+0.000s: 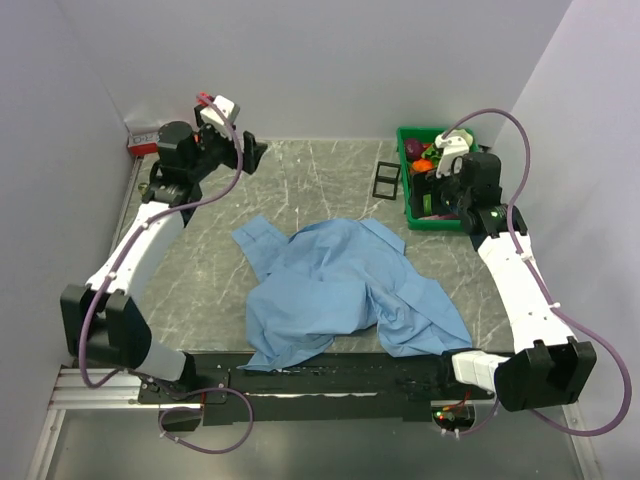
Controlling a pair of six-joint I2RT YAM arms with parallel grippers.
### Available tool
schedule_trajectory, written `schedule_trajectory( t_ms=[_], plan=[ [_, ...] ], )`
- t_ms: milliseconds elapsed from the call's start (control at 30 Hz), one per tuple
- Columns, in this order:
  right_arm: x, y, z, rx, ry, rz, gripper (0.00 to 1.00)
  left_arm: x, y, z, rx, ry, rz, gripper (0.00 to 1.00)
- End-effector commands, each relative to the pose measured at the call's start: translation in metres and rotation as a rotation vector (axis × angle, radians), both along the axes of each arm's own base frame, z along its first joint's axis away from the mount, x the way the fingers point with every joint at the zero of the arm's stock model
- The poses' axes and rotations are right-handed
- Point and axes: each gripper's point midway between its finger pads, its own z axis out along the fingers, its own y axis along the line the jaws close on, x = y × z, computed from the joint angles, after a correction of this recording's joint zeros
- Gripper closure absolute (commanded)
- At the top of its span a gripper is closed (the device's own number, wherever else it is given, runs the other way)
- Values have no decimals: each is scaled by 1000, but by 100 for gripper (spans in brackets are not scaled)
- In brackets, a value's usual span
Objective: Remove the brooch from the garment
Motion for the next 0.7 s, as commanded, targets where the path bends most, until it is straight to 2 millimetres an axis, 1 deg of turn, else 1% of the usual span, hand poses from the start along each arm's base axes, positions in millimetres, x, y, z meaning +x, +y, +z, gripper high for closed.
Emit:
schedule_trajectory(
  t_ms=[0, 33, 67, 100, 133, 167, 200, 233, 267, 300, 333, 367, 400, 467, 500, 600, 667],
  plan=[
    [-12, 5, 3, -78, -33, 130, 0, -41, -15, -70, 105, 212, -176, 4],
    [-23, 17, -4, -80, -4, 243, 0, -55, -15, -88, 151, 245, -220, 4],
    [-41, 21, -22, -180, 39, 404, 1, -67, -14, -86, 178, 230, -242, 4],
    [-57, 26, -35, -207, 72, 513, 5, -76, -13, -94, 210, 240, -266, 3],
    [-72, 35, -41, -210, 67, 627, 10, -91, -11, -106, 275, 222, -316, 2],
    [-90, 29, -69, -278, 123, 720, 12, -110, -10, -124, 313, 279, -363, 1],
    [-99, 28, -80, -301, 144, 757, 13, -123, -6, -142, 392, 278, -415, 1],
    [-106, 25, -92, -317, 172, 785, 16, -136, -4, -147, 426, 280, -453, 1],
    [-117, 19, -113, -356, 222, 835, 19, -161, -2, -166, 447, 360, -520, 2],
    [-127, 15, -125, -368, 272, 857, 21, -174, 1, -179, 501, 353, -574, 3],
    [-132, 11, -137, -384, 304, 873, 24, -186, 4, -185, 519, 370, -606, 3],
    [-141, 5, -154, -408, 347, 887, 24, -198, 5, -195, 533, 390, -646, 3],
    [-139, 2, -161, -424, 342, 884, 24, -217, 9, -212, 560, 432, -697, 3],
    [-146, -3, -181, -438, 384, 894, 23, -230, 9, -224, 566, 457, -728, 4],
    [-146, -4, -186, -440, 397, 892, 23, -239, 8, -233, 555, 486, -748, 4],
    [-139, -10, -200, -440, 457, 847, 21, -250, 3, -245, 542, 529, -785, 4],
    [-139, -14, -213, -431, 521, 826, 21, -252, 1, -251, 541, 553, -795, 6]
  ],
)
